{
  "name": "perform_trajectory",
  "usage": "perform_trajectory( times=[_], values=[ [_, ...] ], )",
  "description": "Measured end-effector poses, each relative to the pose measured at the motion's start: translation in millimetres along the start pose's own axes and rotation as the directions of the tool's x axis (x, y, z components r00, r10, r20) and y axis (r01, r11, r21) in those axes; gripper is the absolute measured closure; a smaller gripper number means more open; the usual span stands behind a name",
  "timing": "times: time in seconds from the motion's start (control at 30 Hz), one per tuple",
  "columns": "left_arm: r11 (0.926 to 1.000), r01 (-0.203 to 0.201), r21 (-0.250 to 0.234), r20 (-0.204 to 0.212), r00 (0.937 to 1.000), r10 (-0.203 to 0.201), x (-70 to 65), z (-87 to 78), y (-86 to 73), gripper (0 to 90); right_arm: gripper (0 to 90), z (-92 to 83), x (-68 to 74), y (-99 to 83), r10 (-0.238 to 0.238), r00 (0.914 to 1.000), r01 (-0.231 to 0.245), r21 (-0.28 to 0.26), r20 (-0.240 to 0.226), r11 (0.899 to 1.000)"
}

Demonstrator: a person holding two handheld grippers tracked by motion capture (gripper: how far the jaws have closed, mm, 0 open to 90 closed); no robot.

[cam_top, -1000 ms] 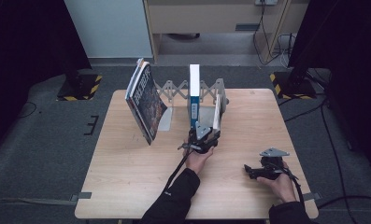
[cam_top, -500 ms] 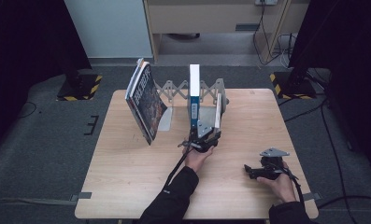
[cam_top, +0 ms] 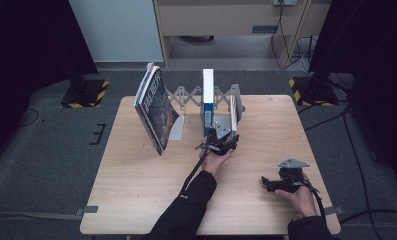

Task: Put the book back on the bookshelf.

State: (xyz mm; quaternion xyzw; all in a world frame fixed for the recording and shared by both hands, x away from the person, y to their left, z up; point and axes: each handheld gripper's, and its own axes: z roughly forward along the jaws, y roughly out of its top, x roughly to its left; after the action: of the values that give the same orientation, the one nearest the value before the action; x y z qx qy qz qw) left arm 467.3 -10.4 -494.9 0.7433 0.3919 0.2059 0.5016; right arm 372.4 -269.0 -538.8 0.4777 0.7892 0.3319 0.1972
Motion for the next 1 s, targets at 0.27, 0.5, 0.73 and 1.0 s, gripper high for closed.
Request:
perform_trajectory(
  times=[0.27,0.5,0.73,1.0],
  values=[
    [0.9998,-0.017,-0.006,-0.008,0.9998,0.017,0.9,6.5,1.1,57.4,4.7,0.0,0.0,0.0,0.0,1.0,0.0,0.0,0.0,1.0],
    [0.9994,-0.033,0.01,0.0,0.9995,0.033,2.6,9.5,4.4,56.0,4.7,0.0,0.0,0.0,0.0,1.0,0.0,0.0,0.0,1.0],
    [0.9976,-0.06,0.036,0.006,0.9982,0.06,1.5,2.2,6.2,51.0,4.7,0.0,0.0,0.0,0.0,1.0,0.0,0.0,0.0,1.0],
    [0.9973,-0.064,0.034,0.041,0.9972,0.063,7.1,-24.5,5.3,43.8,4.7,0.0,0.0,0.0,0.0,1.0,0.0,0.0,0.0,1.0]
  ],
)
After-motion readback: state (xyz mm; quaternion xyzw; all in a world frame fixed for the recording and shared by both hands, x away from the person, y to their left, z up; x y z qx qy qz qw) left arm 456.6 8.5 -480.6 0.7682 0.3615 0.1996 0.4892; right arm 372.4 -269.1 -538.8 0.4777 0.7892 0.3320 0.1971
